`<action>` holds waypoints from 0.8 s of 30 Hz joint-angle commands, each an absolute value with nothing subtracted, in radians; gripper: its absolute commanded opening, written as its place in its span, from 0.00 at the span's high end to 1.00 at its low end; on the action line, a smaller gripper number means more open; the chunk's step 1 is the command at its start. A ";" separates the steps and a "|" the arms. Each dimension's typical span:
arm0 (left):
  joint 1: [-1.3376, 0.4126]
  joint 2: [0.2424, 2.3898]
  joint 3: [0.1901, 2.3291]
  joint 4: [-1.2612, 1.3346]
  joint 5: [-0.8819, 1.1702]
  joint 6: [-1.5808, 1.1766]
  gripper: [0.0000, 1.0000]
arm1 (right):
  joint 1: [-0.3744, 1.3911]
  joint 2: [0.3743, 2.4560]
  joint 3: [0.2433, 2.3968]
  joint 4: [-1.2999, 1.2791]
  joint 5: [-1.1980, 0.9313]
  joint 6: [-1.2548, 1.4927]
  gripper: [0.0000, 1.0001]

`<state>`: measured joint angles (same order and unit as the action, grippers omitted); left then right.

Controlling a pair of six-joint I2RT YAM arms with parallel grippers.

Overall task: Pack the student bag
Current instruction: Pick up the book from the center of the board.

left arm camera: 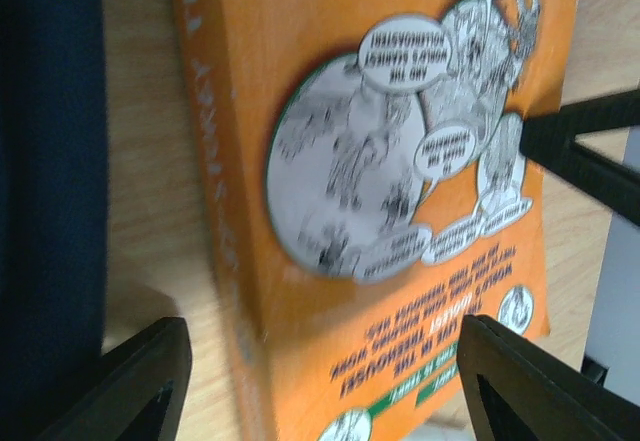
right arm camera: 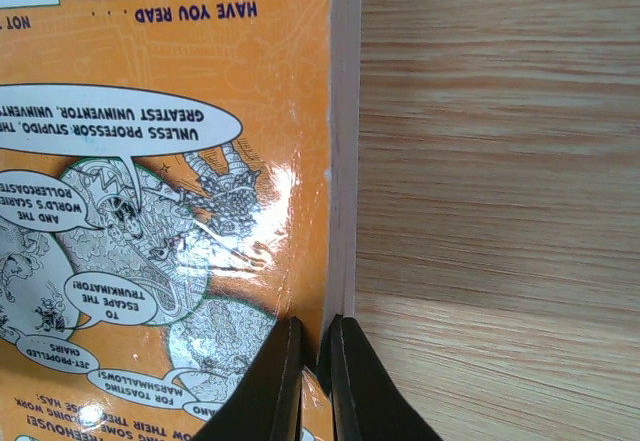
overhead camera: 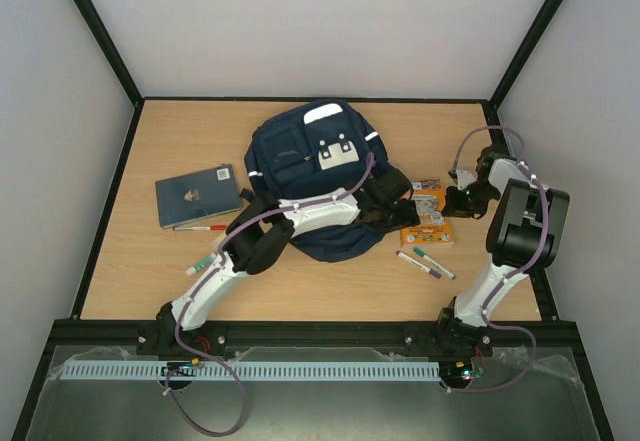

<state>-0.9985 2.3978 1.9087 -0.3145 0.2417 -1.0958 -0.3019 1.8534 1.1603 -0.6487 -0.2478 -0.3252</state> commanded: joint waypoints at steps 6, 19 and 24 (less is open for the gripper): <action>-0.977 2.568 1.981 -0.249 0.298 -1.258 0.24 | -0.310 2.047 1.022 -0.560 0.094 -0.354 0.97; -1.003 2.434 1.865 0.193 0.360 -1.178 0.40 | -0.310 2.046 1.018 -0.561 0.086 -0.379 0.97; -0.996 2.385 1.785 0.216 0.317 -1.229 0.63 | -0.310 2.024 1.019 -0.571 0.071 -0.377 0.96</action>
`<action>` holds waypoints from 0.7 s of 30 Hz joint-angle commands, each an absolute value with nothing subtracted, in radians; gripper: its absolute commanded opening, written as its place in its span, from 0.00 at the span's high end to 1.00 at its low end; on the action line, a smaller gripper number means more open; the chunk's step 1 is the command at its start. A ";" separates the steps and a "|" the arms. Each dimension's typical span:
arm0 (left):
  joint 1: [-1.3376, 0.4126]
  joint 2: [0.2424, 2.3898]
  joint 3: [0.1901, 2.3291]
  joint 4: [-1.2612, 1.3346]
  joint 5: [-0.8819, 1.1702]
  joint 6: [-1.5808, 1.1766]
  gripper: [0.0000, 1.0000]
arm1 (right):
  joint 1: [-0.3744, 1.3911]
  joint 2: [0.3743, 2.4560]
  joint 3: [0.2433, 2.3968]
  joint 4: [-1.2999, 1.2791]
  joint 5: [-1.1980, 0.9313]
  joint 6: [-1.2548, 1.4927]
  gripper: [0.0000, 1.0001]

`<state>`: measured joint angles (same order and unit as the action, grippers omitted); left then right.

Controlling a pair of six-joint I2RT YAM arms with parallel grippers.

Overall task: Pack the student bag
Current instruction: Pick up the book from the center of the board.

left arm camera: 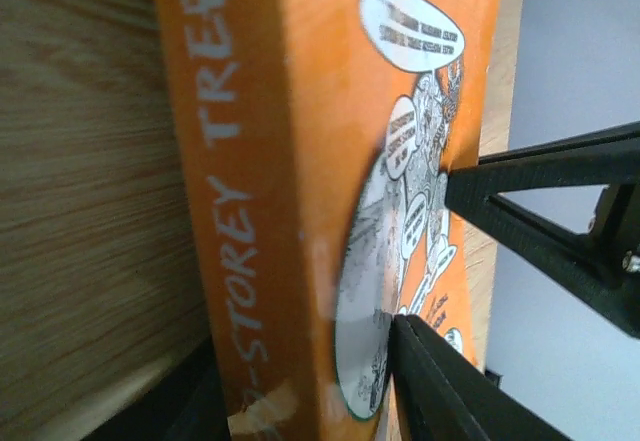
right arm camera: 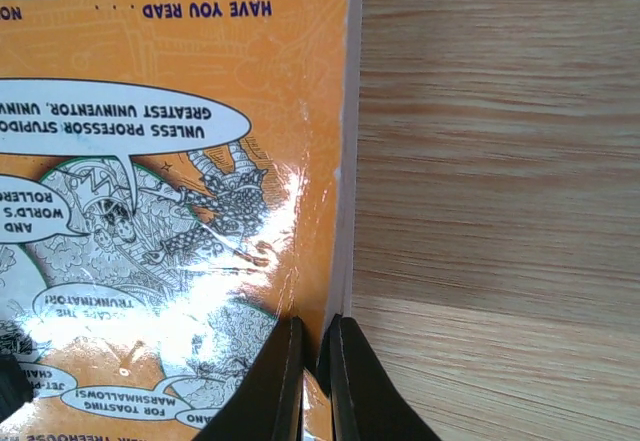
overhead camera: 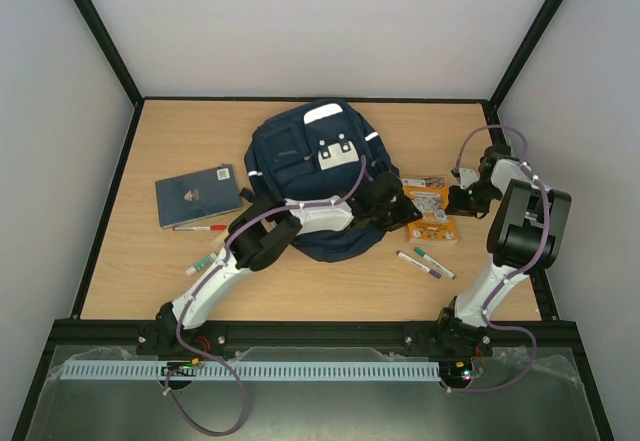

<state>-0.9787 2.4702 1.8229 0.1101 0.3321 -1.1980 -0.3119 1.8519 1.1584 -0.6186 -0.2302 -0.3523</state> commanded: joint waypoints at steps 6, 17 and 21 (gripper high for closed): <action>-0.992 2.348 1.758 0.206 0.312 -1.201 0.87 | -0.312 1.943 1.019 -0.597 0.031 -0.374 0.89; -0.987 2.003 1.669 -0.035 0.240 -0.846 0.98 | -0.389 1.740 1.078 -0.666 -0.115 -0.373 0.69; -0.976 1.804 1.513 -0.094 0.213 -0.760 0.98 | -0.389 1.624 1.081 -0.741 -0.301 -0.433 0.68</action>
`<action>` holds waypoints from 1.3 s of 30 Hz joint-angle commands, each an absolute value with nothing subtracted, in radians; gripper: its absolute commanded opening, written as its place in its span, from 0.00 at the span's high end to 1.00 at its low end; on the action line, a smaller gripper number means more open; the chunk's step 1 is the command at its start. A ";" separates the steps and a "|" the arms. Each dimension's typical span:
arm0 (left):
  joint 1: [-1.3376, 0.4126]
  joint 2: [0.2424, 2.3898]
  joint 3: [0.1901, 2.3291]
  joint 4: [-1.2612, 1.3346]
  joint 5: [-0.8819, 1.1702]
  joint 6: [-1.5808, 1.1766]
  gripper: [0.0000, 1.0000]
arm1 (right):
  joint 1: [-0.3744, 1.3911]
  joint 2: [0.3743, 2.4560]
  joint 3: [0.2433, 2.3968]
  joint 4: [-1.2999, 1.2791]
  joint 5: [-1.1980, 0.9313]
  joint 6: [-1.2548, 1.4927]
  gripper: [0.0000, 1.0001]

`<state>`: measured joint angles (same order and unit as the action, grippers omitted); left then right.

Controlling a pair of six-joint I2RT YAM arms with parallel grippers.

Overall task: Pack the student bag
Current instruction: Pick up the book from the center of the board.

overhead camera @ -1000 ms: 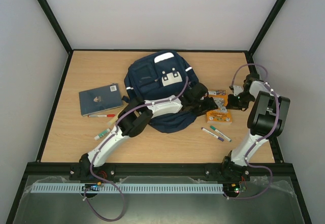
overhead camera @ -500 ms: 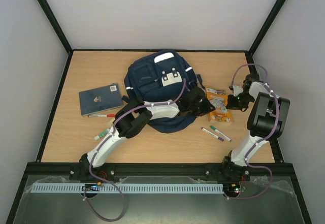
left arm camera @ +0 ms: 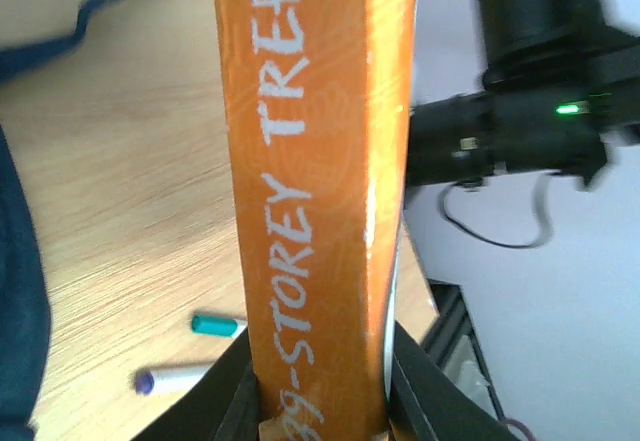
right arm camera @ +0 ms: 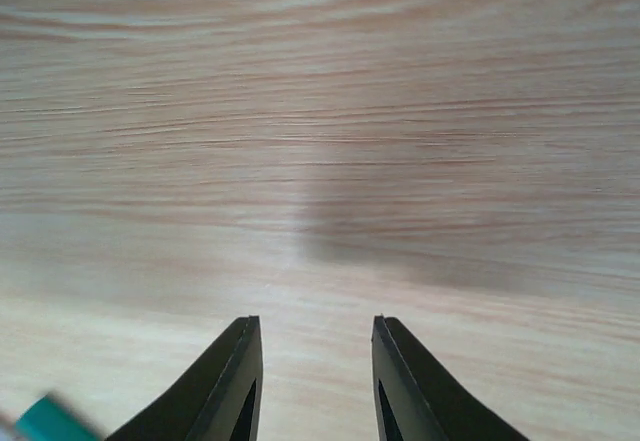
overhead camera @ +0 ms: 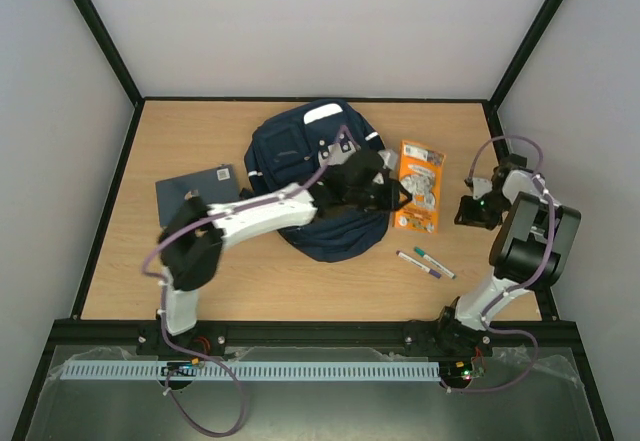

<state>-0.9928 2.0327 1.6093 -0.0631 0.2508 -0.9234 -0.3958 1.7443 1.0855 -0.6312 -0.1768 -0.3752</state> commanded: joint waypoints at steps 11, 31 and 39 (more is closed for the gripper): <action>-0.902 1.321 1.097 -0.119 0.176 -0.655 0.98 | -0.249 1.303 1.142 -0.899 -0.594 -0.509 0.37; -0.756 0.999 0.919 0.118 0.316 -0.698 0.98 | 0.181 1.221 1.103 -0.483 -1.113 -0.061 0.09; -0.756 0.988 0.918 0.188 0.418 -0.723 0.97 | 0.263 1.263 1.142 -0.417 -1.186 -0.017 0.06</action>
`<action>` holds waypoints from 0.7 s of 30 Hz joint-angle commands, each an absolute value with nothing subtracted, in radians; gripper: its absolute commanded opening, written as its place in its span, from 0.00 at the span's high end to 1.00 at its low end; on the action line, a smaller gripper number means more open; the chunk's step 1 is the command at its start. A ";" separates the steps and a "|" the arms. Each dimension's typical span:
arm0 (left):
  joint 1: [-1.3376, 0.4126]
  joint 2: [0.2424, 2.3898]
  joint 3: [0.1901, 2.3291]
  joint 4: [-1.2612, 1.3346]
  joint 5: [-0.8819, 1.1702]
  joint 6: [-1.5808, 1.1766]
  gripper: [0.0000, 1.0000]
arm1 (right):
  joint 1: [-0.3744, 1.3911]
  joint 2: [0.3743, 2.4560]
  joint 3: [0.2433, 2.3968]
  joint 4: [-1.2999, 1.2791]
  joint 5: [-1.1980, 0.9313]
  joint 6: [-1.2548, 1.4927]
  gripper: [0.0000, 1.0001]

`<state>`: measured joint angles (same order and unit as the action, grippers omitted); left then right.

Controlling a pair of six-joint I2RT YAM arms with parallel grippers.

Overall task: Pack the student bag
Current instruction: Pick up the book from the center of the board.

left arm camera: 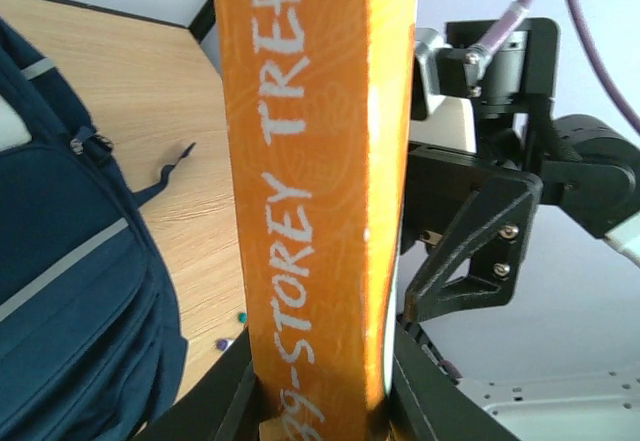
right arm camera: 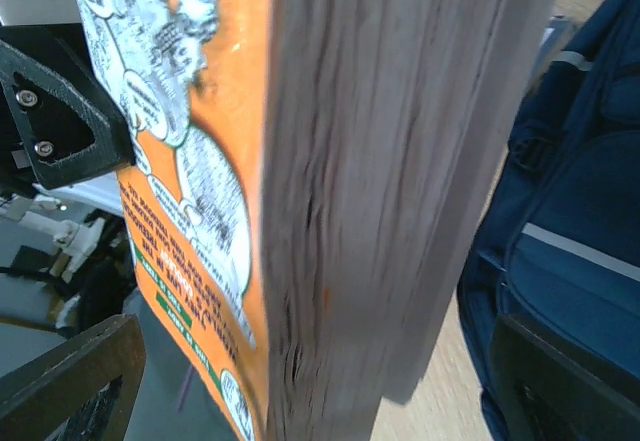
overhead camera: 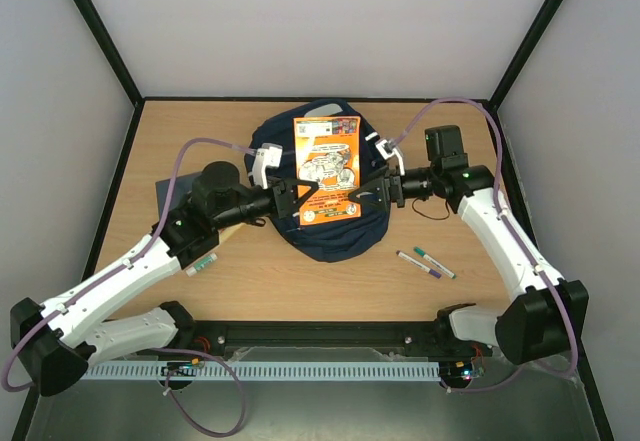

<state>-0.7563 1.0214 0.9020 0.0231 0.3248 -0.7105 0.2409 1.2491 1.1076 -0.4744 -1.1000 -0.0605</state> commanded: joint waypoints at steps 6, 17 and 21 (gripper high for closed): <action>-0.756 0.973 0.914 0.241 0.503 -0.731 0.97 | 0.292 1.315 1.161 -0.408 -1.253 0.000 0.05; -0.756 0.997 0.891 0.123 0.341 -0.686 0.97 | 0.307 1.312 1.221 -0.507 -1.489 -0.009 0.24; -0.755 1.000 0.879 0.075 0.221 -0.689 0.98 | 0.307 1.273 1.200 -0.461 -1.417 0.073 0.32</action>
